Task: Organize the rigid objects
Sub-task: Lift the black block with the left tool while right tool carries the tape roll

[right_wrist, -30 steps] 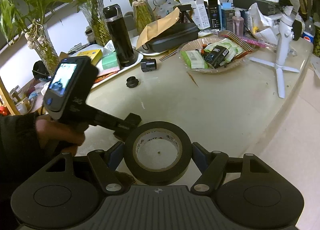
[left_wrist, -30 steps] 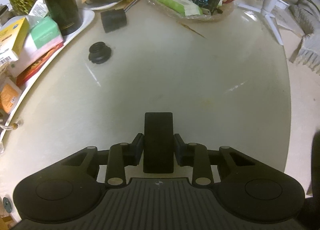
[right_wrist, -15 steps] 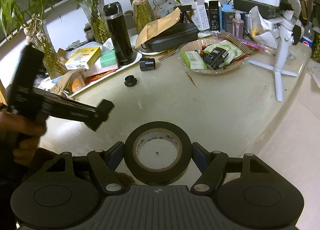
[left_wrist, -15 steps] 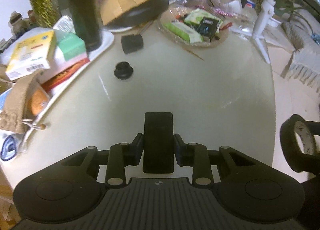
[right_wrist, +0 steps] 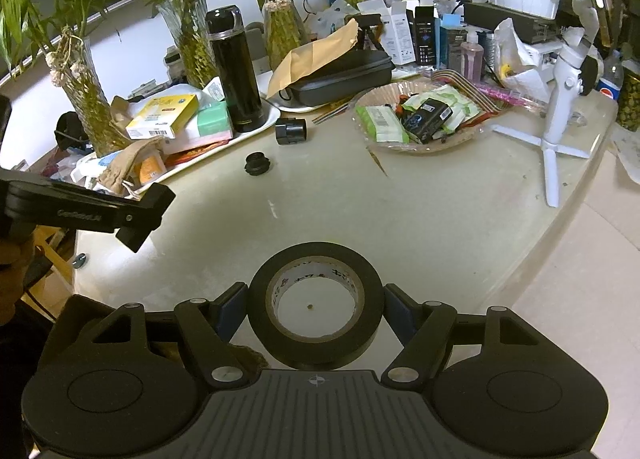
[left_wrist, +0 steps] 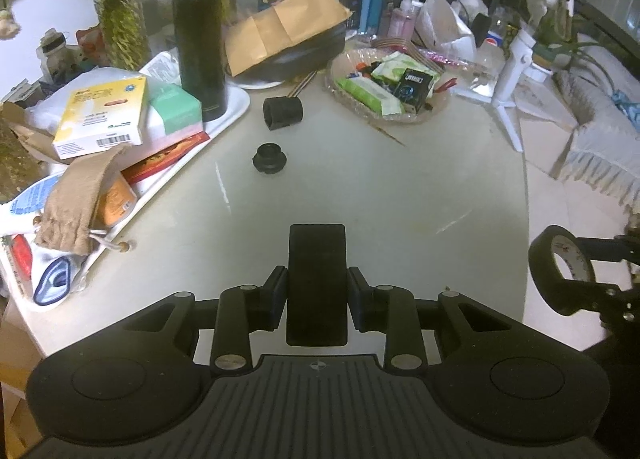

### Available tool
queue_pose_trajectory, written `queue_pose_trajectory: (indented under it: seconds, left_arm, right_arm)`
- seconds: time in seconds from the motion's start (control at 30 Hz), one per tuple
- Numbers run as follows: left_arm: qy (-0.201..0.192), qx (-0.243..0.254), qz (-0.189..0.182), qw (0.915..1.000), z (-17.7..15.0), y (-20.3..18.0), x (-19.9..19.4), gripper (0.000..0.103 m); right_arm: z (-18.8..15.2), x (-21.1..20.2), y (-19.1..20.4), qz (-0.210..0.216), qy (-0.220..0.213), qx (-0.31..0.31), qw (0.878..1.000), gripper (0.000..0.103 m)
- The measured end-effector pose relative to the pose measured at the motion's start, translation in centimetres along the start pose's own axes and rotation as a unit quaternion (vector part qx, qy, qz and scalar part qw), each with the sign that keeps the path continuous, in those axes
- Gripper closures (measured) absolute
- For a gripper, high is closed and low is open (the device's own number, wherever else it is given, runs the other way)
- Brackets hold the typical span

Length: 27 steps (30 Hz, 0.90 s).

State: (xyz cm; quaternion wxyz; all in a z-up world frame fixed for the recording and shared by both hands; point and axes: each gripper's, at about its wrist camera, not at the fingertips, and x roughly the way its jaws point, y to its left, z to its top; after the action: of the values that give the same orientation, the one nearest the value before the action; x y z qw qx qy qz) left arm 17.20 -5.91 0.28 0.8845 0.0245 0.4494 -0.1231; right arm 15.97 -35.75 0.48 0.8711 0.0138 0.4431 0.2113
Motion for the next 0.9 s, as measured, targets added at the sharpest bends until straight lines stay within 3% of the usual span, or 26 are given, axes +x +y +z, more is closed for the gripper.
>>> queue_pose_trajectory:
  seconds: [0.57,0.9]
  left_arm:
    - [-0.022,-0.011,-0.01,0.9996,-2.4,1.5,-4.9,0.072]
    - [-0.022,-0.016,-0.036,0.999,-4.5,1.9,-7.1,0.072]
  right_arm:
    - [-0.2,-2.1,2.6,0.039,-0.005,-0.004,0.999,0.028]
    - [-0.4,-3.1,3.9,0.052,-0.008,-0.013,0.999,0.028]
